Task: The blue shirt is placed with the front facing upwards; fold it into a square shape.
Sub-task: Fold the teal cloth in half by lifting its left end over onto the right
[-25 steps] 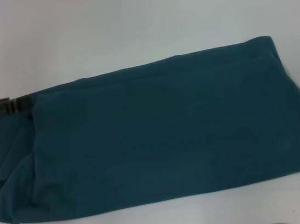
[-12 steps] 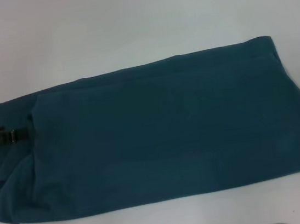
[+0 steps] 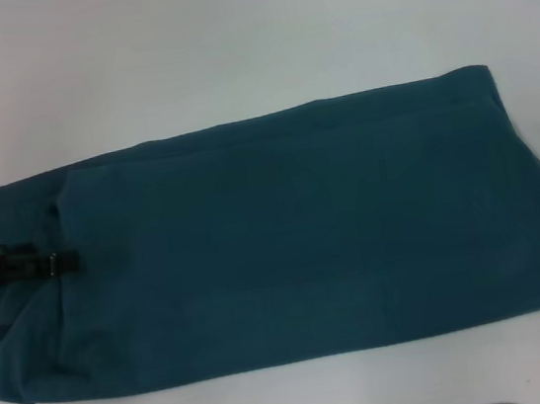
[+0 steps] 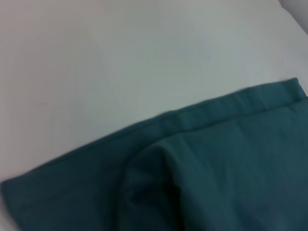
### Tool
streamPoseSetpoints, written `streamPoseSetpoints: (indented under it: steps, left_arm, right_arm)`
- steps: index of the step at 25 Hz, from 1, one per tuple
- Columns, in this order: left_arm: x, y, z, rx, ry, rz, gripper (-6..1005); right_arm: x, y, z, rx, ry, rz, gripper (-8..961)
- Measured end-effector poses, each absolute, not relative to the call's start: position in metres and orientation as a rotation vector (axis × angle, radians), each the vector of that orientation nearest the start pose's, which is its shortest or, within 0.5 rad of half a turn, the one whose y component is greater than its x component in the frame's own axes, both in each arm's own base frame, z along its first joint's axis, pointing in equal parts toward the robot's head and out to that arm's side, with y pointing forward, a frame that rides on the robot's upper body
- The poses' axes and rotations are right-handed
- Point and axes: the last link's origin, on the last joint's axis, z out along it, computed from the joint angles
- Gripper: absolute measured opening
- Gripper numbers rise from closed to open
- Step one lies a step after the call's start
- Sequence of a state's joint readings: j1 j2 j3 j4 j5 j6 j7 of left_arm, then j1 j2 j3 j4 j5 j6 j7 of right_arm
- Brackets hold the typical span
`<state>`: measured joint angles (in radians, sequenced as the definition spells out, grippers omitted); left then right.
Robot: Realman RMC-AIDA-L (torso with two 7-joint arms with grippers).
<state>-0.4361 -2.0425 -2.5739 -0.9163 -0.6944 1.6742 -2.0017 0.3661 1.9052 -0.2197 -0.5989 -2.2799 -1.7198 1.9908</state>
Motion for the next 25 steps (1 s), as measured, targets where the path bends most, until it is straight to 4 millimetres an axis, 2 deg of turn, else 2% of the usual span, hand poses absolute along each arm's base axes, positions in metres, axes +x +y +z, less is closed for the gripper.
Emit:
streamPoseSetpoints:
  steps: [25]
  left_arm:
    - [-0.3331,0.2871,0.0524,-2.554,-1.481,-0.051,864]
  right_arm:
    - [0.3712,0.2658,0.0941,-2.105,1.717,0.806,941]
